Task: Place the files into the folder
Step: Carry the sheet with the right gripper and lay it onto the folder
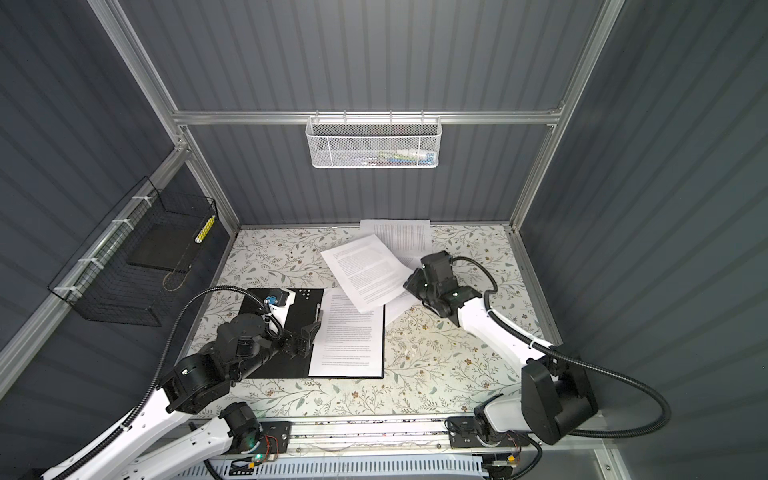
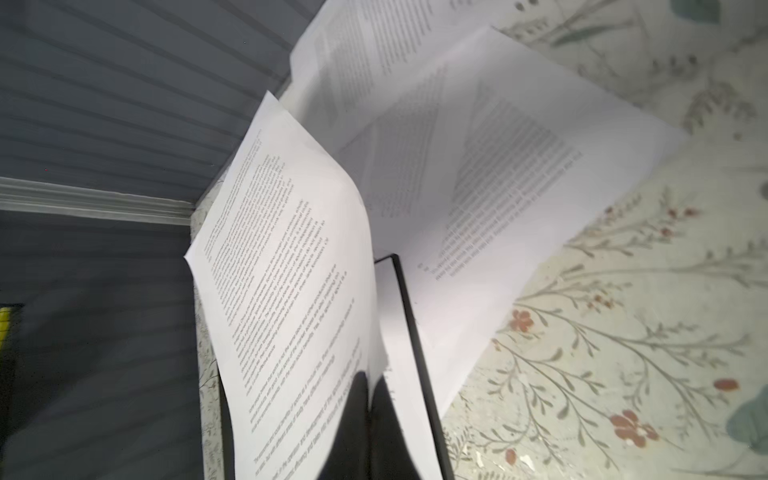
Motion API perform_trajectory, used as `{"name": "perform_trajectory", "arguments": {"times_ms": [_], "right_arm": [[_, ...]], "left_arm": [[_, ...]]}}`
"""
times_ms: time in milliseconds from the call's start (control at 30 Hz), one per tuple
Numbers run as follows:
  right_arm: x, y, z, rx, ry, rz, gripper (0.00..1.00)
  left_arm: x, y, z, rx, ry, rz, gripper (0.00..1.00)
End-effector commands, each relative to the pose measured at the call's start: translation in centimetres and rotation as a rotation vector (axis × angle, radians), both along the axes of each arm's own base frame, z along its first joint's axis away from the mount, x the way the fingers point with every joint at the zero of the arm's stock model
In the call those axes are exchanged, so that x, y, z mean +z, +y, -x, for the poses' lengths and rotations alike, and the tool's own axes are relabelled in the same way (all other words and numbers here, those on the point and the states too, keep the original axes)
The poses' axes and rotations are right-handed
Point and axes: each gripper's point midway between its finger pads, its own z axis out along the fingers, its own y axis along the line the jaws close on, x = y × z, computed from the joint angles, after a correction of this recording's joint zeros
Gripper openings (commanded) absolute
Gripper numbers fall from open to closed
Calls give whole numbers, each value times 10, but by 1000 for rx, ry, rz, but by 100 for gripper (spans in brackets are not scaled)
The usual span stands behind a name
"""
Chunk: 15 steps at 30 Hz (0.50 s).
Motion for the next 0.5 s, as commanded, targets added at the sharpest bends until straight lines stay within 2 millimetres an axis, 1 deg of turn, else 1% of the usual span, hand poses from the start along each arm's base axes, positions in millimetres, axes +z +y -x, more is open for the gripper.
{"name": "perform_trajectory", "arguments": {"times_ms": [0, 67, 167, 267, 367, 467], "right_arm": [[13, -2, -1, -138, -131, -59, 0], [5, 14, 14, -132, -137, -26, 0], [-2, 35, 36, -130, -153, 1, 0], [-7, 43, 55, -167, -168, 25, 0], [-14, 56, 70, -173, -170, 11, 0], [-22, 63, 82, -187, -156, 5, 0]], "left_arm": [[1, -2, 1, -19, -2, 0, 100], [2, -2, 1, -21, -4, 5, 100], [1, -3, 1, -23, -2, 5, 100], [1, -3, 1, -24, -1, 6, 100], [2, -3, 2, -27, 0, 9, 100], [1, -4, 2, -31, 2, 10, 100]]}}
